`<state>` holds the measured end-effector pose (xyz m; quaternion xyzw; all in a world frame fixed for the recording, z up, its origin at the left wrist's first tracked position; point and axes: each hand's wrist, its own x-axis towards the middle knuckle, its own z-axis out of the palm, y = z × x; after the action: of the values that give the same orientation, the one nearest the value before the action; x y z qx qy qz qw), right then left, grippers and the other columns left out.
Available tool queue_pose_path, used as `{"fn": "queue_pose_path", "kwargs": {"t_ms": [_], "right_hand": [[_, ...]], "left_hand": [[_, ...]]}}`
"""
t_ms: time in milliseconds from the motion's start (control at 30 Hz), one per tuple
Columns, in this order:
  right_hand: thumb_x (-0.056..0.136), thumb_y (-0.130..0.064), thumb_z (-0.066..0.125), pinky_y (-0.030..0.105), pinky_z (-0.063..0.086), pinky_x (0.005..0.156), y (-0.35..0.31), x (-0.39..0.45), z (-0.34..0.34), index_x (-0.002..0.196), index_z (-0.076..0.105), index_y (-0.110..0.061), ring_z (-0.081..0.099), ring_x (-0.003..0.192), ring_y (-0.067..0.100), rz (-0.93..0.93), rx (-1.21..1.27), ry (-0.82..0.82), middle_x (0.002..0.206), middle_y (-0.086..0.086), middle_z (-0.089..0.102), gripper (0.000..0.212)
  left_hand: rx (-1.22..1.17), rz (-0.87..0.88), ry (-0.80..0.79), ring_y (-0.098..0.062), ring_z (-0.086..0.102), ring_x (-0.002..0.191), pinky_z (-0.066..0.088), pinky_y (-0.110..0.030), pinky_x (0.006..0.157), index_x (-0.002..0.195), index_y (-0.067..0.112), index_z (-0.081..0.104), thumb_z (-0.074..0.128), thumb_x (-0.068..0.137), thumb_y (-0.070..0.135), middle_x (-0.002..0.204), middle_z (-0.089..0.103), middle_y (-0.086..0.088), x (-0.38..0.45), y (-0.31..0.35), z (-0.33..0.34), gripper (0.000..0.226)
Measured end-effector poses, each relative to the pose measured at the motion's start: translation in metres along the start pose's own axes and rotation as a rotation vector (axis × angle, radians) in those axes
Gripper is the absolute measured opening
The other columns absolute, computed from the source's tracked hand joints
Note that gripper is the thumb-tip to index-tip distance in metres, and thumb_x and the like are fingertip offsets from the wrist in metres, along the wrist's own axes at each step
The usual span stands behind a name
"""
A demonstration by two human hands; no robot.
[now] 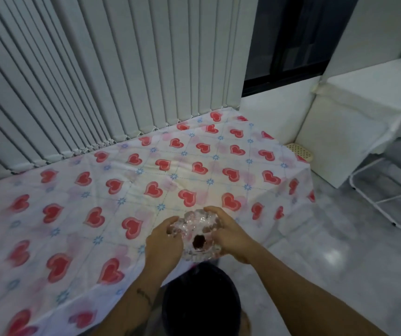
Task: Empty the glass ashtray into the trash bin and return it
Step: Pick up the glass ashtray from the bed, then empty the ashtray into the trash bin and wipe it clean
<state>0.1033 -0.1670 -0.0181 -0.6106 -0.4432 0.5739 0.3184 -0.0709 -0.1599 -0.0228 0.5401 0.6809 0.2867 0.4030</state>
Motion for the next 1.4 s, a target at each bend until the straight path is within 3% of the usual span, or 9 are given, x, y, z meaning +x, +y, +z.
{"fn": "queue_pose_path", "kwargs": {"t_ms": [133, 300, 467, 667, 800, 933, 1067, 1267, 1400], "right_hand": [[0.086, 0.014, 0.043, 0.030, 0.060, 0.061, 0.020, -0.044, 0.038, 0.134, 0.053, -0.027, 0.067, 0.089, 0.021, 0.002, 0.072, 0.062, 0.109, 0.010, 0.066, 0.064], [0.084, 0.006, 0.053, 0.050, 0.058, 0.093, 0.040, -0.083, 0.072, 0.127, 0.058, -0.029, 0.067, 0.108, 0.026, -0.008, 0.140, 0.113, 0.117, 0.010, 0.067, 0.055], [0.092, 0.004, 0.054, 0.045, 0.063, 0.066, 0.060, -0.100, 0.081, 0.124, 0.057, -0.037, 0.068, 0.099, 0.029, 0.141, 0.309, 0.077, 0.118, 0.005, 0.064, 0.052], [0.089, 0.007, 0.055, 0.048, 0.061, 0.063, 0.123, -0.086, 0.075, 0.123, 0.059, -0.041, 0.065, 0.109, 0.041, 0.303, 0.416, 0.051, 0.129, 0.011, 0.061, 0.058], [0.085, 0.007, 0.060, 0.046, 0.060, 0.061, 0.188, -0.047, 0.068, 0.112, 0.063, -0.045, 0.062, 0.112, 0.043, 0.308, 0.438, 0.067, 0.130, 0.009, 0.062, 0.058], [0.087, 0.003, 0.065, 0.045, 0.060, 0.060, 0.266, 0.002, 0.072, 0.116, 0.061, -0.042, 0.066, 0.108, 0.040, 0.286, 0.431, 0.075, 0.128, 0.007, 0.064, 0.054], [0.087, -0.001, 0.069, 0.044, 0.060, 0.062, 0.339, 0.043, 0.082, 0.122, 0.059, -0.039, 0.070, 0.103, 0.039, 0.278, 0.418, 0.054, 0.123, 0.007, 0.068, 0.052], [0.088, -0.005, 0.067, 0.041, 0.060, 0.066, 0.431, 0.091, 0.100, 0.123, 0.060, -0.038, 0.073, 0.101, 0.034, 0.267, 0.471, 0.066, 0.123, 0.008, 0.071, 0.048], [0.087, -0.004, 0.069, 0.040, 0.060, 0.064, 0.473, 0.114, 0.104, 0.126, 0.059, -0.036, 0.074, 0.100, 0.035, 0.238, 0.525, 0.072, 0.126, 0.007, 0.069, 0.051]], "left_hand": [[-0.030, 0.077, -0.021, -0.016, 0.057, 0.093, 0.043, -0.027, 0.087, 0.118, 0.024, 0.068, 0.059, 0.090, 0.015, 0.104, 0.066, 0.001, -0.047, -0.022, -0.029, 0.031], [0.044, 0.096, -0.030, -0.015, 0.060, 0.098, 0.047, -0.028, 0.093, 0.118, 0.022, 0.069, 0.059, 0.089, 0.017, 0.119, 0.070, -0.001, -0.081, -0.050, -0.049, 0.031], [0.114, 0.029, -0.062, -0.020, 0.065, 0.101, 0.050, -0.033, 0.091, 0.110, 0.027, 0.070, 0.059, 0.083, 0.031, 0.115, 0.072, 0.003, -0.092, -0.072, -0.035, 0.029], [0.123, -0.100, -0.137, -0.021, 0.067, 0.095, 0.057, -0.038, 0.087, 0.122, 0.027, 0.065, 0.058, 0.087, 0.016, 0.120, 0.069, 0.002, -0.086, -0.111, 0.007, 0.038], [0.111, -0.045, -0.162, 0.004, 0.060, 0.074, 0.046, -0.009, 0.066, 0.119, 0.022, 0.068, 0.061, 0.089, 0.016, 0.112, 0.073, 0.001, -0.060, -0.171, 0.051, 0.031], [0.033, -0.018, -0.179, -0.009, 0.066, 0.095, 0.055, -0.031, 0.085, 0.115, 0.024, 0.069, 0.060, 0.091, 0.017, 0.110, 0.073, 0.004, -0.033, -0.242, 0.097, 0.027], [0.049, 0.022, -0.199, -0.012, 0.065, 0.080, 0.056, -0.042, 0.078, 0.114, 0.031, 0.069, 0.059, 0.093, 0.021, 0.101, 0.074, 0.008, -0.008, -0.311, 0.141, 0.026], [0.020, -0.004, -0.206, -0.010, 0.067, 0.100, 0.056, -0.042, 0.092, 0.100, 0.046, 0.069, 0.061, 0.086, 0.019, 0.106, 0.070, 0.019, 0.036, -0.401, 0.188, 0.031], [0.107, 0.113, -0.033, -0.010, 0.065, 0.101, 0.048, -0.028, 0.097, 0.112, 0.030, 0.069, 0.057, 0.086, 0.010, 0.113, 0.071, 0.009, 0.049, -0.440, 0.202, 0.035]]}}
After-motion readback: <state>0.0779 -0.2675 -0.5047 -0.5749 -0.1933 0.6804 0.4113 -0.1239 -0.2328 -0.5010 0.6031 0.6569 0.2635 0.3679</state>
